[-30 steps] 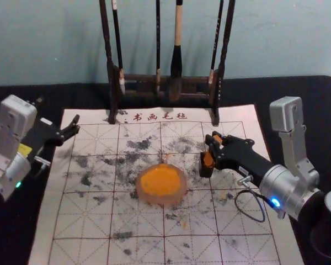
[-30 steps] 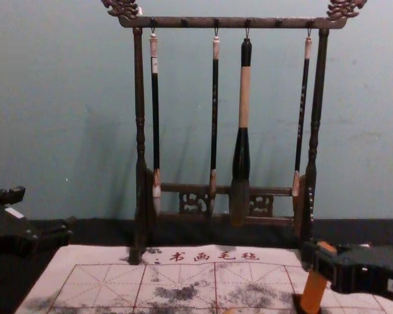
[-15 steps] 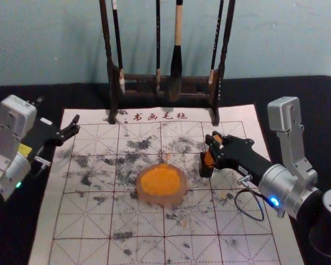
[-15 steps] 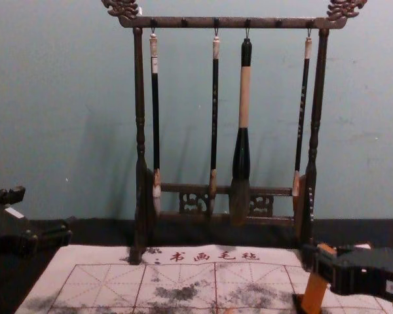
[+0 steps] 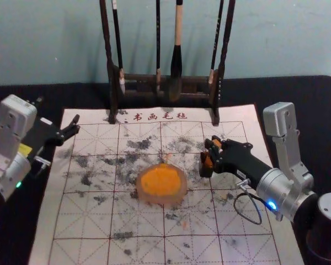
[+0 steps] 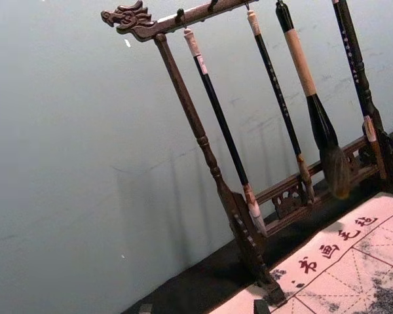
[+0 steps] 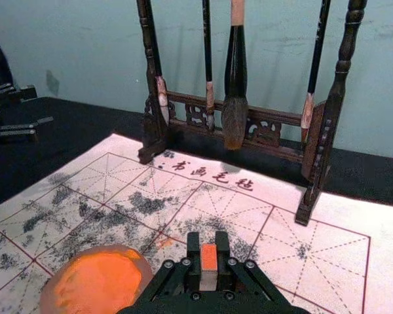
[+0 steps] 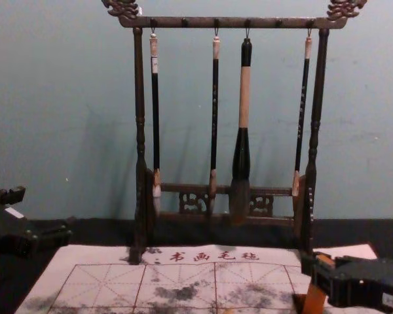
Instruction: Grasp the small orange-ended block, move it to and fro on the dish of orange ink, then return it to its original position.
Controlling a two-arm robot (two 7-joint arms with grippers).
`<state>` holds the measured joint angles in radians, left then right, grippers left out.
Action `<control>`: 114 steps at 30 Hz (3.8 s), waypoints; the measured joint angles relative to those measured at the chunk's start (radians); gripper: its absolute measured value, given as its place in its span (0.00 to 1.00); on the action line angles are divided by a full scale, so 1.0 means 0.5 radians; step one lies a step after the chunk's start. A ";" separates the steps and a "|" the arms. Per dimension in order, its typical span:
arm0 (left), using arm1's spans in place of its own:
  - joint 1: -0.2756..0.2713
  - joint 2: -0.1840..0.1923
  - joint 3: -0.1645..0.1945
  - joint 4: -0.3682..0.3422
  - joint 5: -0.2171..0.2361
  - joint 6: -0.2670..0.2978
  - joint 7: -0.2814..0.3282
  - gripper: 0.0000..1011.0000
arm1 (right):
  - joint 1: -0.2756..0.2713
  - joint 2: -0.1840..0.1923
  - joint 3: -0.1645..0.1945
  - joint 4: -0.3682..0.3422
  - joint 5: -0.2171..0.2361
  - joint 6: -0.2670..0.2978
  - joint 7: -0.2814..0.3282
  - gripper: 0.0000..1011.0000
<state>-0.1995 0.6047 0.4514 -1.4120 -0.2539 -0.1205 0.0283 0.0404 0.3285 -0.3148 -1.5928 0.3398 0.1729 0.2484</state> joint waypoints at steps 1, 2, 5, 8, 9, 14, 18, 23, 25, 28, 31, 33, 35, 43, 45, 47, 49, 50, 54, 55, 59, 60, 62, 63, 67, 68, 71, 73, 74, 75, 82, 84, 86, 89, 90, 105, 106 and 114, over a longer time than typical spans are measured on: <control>0.000 0.000 0.000 0.000 0.000 0.000 0.000 0.99 | 0.000 -0.005 0.001 0.004 -0.003 -0.005 0.000 0.11; 0.000 0.000 0.000 0.000 0.000 0.000 0.000 0.99 | 0.000 -0.013 0.002 0.013 -0.009 -0.016 -0.001 0.11; 0.000 0.000 0.000 0.000 0.000 0.000 0.000 0.99 | 0.000 -0.030 0.003 0.028 -0.021 -0.038 -0.001 0.11; 0.000 0.000 0.000 0.000 0.000 0.000 0.000 0.99 | 0.002 -0.044 0.004 0.045 -0.031 -0.049 0.001 0.11; 0.000 0.000 0.000 0.000 0.000 0.000 0.000 0.99 | 0.003 -0.046 0.004 0.049 -0.035 -0.051 0.002 0.11; 0.000 0.000 0.000 0.000 0.000 0.000 0.000 0.99 | 0.006 -0.058 0.004 0.070 -0.054 -0.055 0.008 0.11; 0.000 0.000 0.000 0.000 0.000 0.000 0.000 0.99 | 0.007 -0.066 0.002 0.086 -0.080 -0.063 0.008 0.11; 0.000 0.000 0.000 0.000 0.000 0.000 0.000 0.99 | 0.010 -0.075 -0.001 0.103 -0.109 -0.073 0.011 0.11; 0.000 0.000 0.000 0.000 0.000 0.000 0.000 0.99 | 0.012 -0.076 -0.003 0.107 -0.116 -0.074 0.013 0.11; 0.000 0.000 0.000 0.000 0.000 0.000 0.000 0.99 | 0.017 -0.078 -0.006 0.116 -0.132 -0.076 0.019 0.11; 0.000 0.000 0.000 0.000 0.000 0.000 0.000 0.99 | 0.017 -0.078 -0.006 0.116 -0.132 -0.076 0.019 0.11; 0.000 0.000 0.000 0.000 0.000 0.000 0.000 0.99 | 0.017 -0.078 -0.006 0.115 -0.132 -0.076 0.019 0.11; 0.000 0.000 0.000 0.000 0.000 0.000 0.000 0.99 | 0.016 -0.078 -0.006 0.114 -0.131 -0.076 0.019 0.11; 0.000 0.000 0.000 0.000 0.000 0.000 0.000 0.99 | 0.015 -0.077 -0.005 0.111 -0.127 -0.076 0.019 0.12; 0.000 0.000 0.000 0.000 0.000 0.000 0.000 0.99 | 0.015 -0.076 -0.005 0.111 -0.127 -0.076 0.019 0.19; 0.000 0.000 0.000 0.000 0.000 0.000 0.000 0.99 | 0.014 -0.076 -0.005 0.111 -0.125 -0.076 0.019 0.24; 0.000 0.000 0.000 0.000 0.000 0.000 0.000 0.99 | 0.014 -0.076 -0.005 0.110 -0.124 -0.076 0.018 0.33; 0.000 0.000 0.000 0.000 0.000 0.000 0.000 0.99 | 0.014 -0.076 -0.005 0.110 -0.124 -0.076 0.018 0.35; 0.000 0.000 0.000 0.000 0.000 0.000 0.000 0.99 | 0.014 -0.076 -0.005 0.109 -0.123 -0.076 0.018 0.47; 0.000 0.000 0.000 0.000 0.000 0.000 0.000 0.99 | 0.013 -0.076 -0.005 0.109 -0.122 -0.076 0.018 0.53; 0.000 0.000 0.000 0.000 0.000 0.000 0.000 0.99 | 0.013 -0.076 -0.005 0.108 -0.122 -0.075 0.017 0.64; 0.000 0.000 0.000 0.000 0.000 0.000 0.000 0.99 | 0.013 -0.076 -0.005 0.108 -0.122 -0.075 0.017 0.67; 0.000 0.000 0.000 0.000 0.000 0.000 0.000 0.99 | 0.013 -0.076 -0.005 0.108 -0.121 -0.075 0.017 0.75; 0.000 0.000 0.000 0.000 0.000 0.000 0.000 0.99 | 0.013 -0.076 -0.005 0.108 -0.121 -0.075 0.017 0.75; 0.000 0.000 0.000 0.000 0.000 0.000 0.000 0.99 | 0.013 -0.076 -0.003 0.106 -0.120 -0.075 0.016 0.88; 0.000 0.000 0.000 0.000 0.000 0.000 0.000 0.99 | 0.013 -0.076 -0.003 0.106 -0.120 -0.075 0.016 0.89; 0.000 0.000 0.000 0.000 0.000 0.000 0.000 0.99 | 0.013 -0.093 0.033 0.054 -0.095 -0.121 0.019 0.98; 0.000 0.000 0.000 0.000 0.000 0.000 0.000 0.99 | 0.012 -0.105 0.060 0.018 -0.072 -0.147 0.017 0.99; 0.000 0.000 0.000 0.000 0.000 0.000 0.000 0.99 | 0.010 -0.111 0.076 0.002 -0.060 -0.160 0.014 0.99; 0.000 0.000 0.000 0.000 0.000 0.000 0.000 0.99 | 0.009 -0.126 0.109 -0.026 -0.037 -0.187 -0.001 0.99; 0.000 0.000 0.000 0.000 0.000 0.000 0.000 0.99 | 0.029 -0.192 0.215 -0.009 -0.026 -0.302 -0.116 0.99; 0.000 0.000 0.000 0.000 0.000 0.000 0.000 0.99 | 0.046 -0.216 0.248 0.078 -0.092 -0.357 -0.186 0.99; 0.000 0.000 0.000 0.000 0.000 0.000 0.000 0.99 | 0.054 -0.227 0.260 0.134 -0.129 -0.386 -0.216 0.99; 0.000 0.000 0.000 0.000 0.000 0.000 0.000 0.99 | 0.069 -0.238 0.277 0.245 -0.191 -0.407 -0.257 0.99; 0.000 0.000 0.000 0.000 0.000 0.000 0.000 0.99 | 0.070 -0.240 0.278 0.266 -0.204 -0.406 -0.264 0.99; 0.000 0.000 0.000 0.000 0.000 0.000 0.000 0.99 | 0.085 -0.249 0.271 0.420 -0.319 -0.400 -0.288 0.99; 0.000 0.000 0.000 0.000 0.000 0.000 0.000 0.99 | 0.085 -0.249 0.271 0.418 -0.317 -0.400 -0.288 0.99; 0.000 0.000 0.000 0.000 0.000 0.000 0.000 0.99 | 0.083 -0.249 0.272 0.409 -0.309 -0.399 -0.288 0.99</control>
<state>-0.1996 0.6047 0.4514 -1.4120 -0.2539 -0.1205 0.0283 0.0820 0.2041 -0.1785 -1.3882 0.1852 -0.0267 0.1047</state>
